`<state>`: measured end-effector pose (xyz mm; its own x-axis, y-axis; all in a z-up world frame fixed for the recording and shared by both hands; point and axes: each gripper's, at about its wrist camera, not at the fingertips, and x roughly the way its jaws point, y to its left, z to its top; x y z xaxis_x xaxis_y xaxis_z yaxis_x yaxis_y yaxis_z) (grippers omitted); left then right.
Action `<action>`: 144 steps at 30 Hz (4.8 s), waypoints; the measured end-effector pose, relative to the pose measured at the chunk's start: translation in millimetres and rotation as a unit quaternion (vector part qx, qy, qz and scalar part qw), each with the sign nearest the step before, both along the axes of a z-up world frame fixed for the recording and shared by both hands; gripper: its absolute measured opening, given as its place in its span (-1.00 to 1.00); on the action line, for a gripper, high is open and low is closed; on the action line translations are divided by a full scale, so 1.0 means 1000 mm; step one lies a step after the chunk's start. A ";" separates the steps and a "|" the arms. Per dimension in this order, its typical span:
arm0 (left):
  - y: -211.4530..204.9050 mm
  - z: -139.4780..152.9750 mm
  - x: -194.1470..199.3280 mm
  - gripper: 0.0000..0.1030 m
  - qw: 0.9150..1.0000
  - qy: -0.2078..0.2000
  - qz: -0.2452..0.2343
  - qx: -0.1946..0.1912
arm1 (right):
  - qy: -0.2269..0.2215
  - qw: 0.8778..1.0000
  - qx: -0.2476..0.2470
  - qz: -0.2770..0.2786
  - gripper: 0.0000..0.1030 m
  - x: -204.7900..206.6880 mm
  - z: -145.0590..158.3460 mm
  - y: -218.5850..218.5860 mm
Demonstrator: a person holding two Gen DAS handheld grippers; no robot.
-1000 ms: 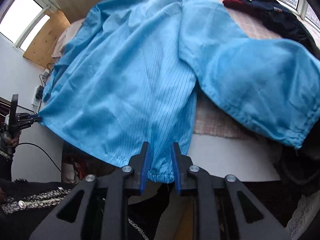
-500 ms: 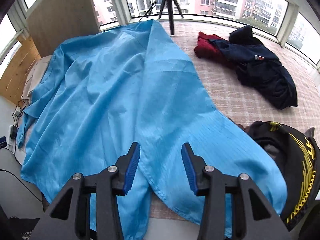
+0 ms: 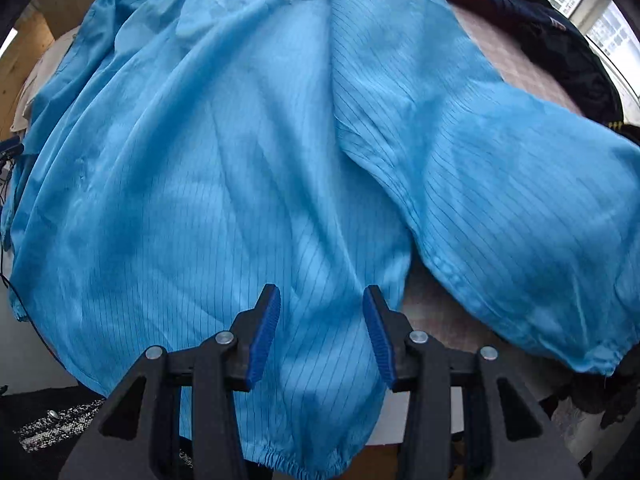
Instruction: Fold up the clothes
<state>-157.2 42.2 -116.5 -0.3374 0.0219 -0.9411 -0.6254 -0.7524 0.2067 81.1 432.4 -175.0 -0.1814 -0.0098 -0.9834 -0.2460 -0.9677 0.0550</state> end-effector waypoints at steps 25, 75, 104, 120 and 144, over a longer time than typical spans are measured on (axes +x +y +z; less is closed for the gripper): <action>-0.024 -0.027 0.053 -0.44 0.988 -0.109 0.076 0.077 | 0.031 0.991 -0.058 -0.119 -0.17 0.037 -0.008 0.059; -0.021 0.004 0.001 -0.04 0.998 -0.005 -0.067 0.003 | 0.090 0.985 -0.057 0.135 -0.37 -0.140 0.073 -0.128; -0.234 -0.046 0.110 -0.01 0.945 -0.072 0.291 0.134 | -0.009 0.916 -0.132 0.379 -0.31 -0.154 0.005 -0.386; -0.240 0.068 0.138 -0.88 0.931 0.042 0.306 0.192 | -0.048 0.886 -0.180 0.425 -0.31 -0.050 -0.017 -0.359; -0.137 -0.014 0.297 -0.33 0.885 -0.063 0.351 0.300 | 0.080 0.885 -0.086 0.451 0.12 -0.109 0.200 -0.265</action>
<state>140.2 -94.6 -130.4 -0.3596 0.3569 -0.8622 0.0497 -0.9153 -0.3996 -27.8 167.2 25.5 -0.1600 -0.3678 -0.9160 0.6461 -0.7406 0.1845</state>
